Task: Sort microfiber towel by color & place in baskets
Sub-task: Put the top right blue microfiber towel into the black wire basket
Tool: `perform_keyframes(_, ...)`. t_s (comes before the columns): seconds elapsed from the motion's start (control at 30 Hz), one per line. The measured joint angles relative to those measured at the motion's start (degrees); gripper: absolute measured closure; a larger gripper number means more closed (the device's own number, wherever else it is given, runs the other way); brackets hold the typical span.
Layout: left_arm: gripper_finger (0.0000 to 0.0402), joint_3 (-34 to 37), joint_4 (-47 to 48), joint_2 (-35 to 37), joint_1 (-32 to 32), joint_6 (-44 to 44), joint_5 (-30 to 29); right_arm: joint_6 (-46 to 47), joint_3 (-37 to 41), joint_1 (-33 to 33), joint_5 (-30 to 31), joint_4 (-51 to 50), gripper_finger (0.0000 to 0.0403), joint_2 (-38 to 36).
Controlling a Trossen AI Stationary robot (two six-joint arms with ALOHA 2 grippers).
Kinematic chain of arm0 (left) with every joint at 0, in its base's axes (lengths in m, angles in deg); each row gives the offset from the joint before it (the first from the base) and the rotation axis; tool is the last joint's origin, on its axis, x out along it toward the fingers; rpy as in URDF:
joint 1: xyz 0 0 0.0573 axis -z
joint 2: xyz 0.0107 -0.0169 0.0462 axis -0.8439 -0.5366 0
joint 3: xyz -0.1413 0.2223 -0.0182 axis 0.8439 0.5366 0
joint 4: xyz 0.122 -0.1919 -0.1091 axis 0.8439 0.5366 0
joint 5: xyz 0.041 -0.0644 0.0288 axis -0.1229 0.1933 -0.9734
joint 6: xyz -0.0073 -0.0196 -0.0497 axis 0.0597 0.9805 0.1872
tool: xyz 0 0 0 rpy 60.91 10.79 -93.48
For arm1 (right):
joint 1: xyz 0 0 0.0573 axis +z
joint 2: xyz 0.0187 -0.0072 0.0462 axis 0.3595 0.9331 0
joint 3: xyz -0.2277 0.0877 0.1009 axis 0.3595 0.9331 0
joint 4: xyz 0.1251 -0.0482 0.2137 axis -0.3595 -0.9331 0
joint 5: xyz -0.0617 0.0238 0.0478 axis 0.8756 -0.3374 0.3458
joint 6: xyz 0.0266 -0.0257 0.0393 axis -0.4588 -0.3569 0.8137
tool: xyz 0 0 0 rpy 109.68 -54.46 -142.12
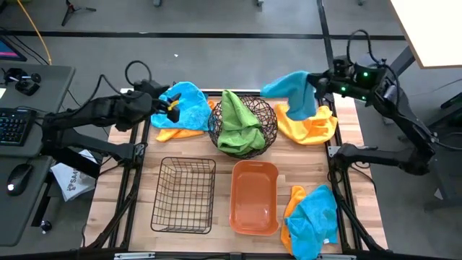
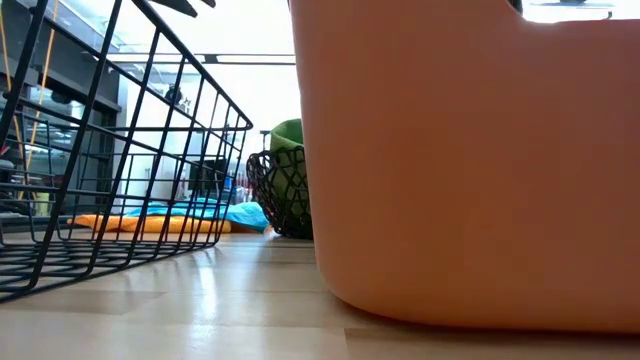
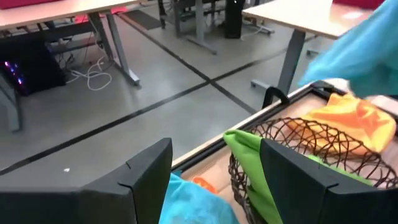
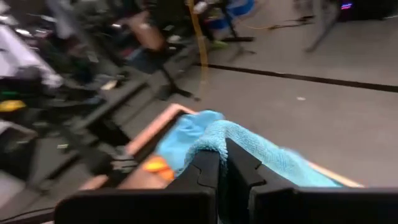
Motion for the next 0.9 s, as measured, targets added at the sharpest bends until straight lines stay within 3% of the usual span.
perform_keyframes(0.27, 0.017, 0.0, 0.1, -1.5, 0.0, -2.8, 2.1, 4.6, 0.2, 15.0, 0.4, 3.0, 0.0402, 4.0)
perform_keyframes(0.37, 0.017, 0.0, 0.0, -2.0, 0.1, -2.6, 5.9, 5.1, 0.2, 21.9, 0.4, 4.9, 0.0402, 7.0)
perform_keyframes(0.7, 0.017, 0.0, 0.0, -3.1, 0.8, 9.9, 16.9, 6.0, 0.3, 45.4, -3.9, 10.9, 0.0403, 15.8)
perform_keyframes(0.9, 0.017, 0.0, -0.3, -3.1, 4.6, 17.5, 17.0, 5.6, 0.3, 57.8, 2.0, 13.5, 0.0403, 16.2)
